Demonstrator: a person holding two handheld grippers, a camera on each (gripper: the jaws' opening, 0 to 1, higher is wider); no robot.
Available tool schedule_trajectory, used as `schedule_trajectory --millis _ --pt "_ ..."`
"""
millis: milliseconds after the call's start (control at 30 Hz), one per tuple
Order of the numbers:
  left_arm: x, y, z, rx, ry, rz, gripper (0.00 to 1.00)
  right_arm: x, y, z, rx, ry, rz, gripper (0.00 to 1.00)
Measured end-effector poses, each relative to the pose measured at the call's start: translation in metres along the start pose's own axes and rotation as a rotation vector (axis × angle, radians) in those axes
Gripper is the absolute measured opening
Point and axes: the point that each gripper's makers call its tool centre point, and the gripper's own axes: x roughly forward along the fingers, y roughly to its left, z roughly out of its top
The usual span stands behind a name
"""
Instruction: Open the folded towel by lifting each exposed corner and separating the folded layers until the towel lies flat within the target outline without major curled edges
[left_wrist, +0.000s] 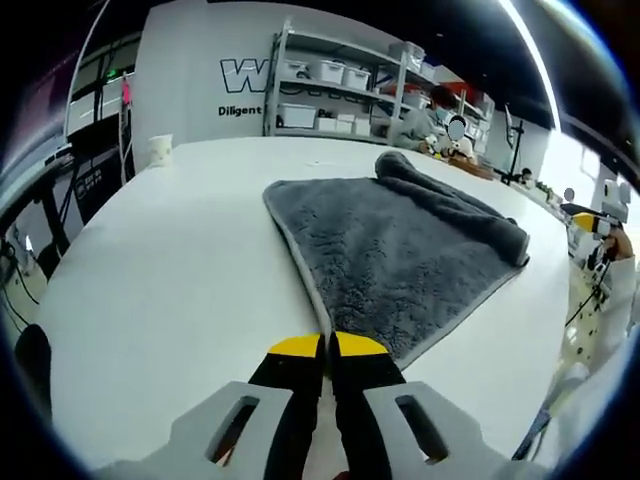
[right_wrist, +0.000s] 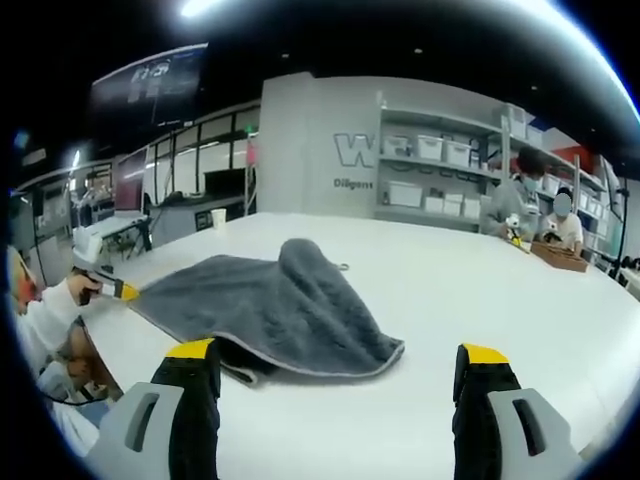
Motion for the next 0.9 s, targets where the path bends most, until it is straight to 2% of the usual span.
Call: schedule_trajectory --millis 700,767,900 --pt "-0.011 0.001 0.0 -0.009 0.01 -0.013 0.04 -0.001 -0.004 -0.005 0.015 0.02 -0.016 0.97" --pt "-0.016 0.001 0.004 -0.008 -0.009 -0.022 0.06 -0.002 -0.004 -0.007 0.015 0.03 -0.02 0.97" --pt "-0.03 0.011 0.009 -0.01 -0.052 0.026 0.26 -0.003 -0.002 -0.006 0.015 0.029 -0.029 0.97"
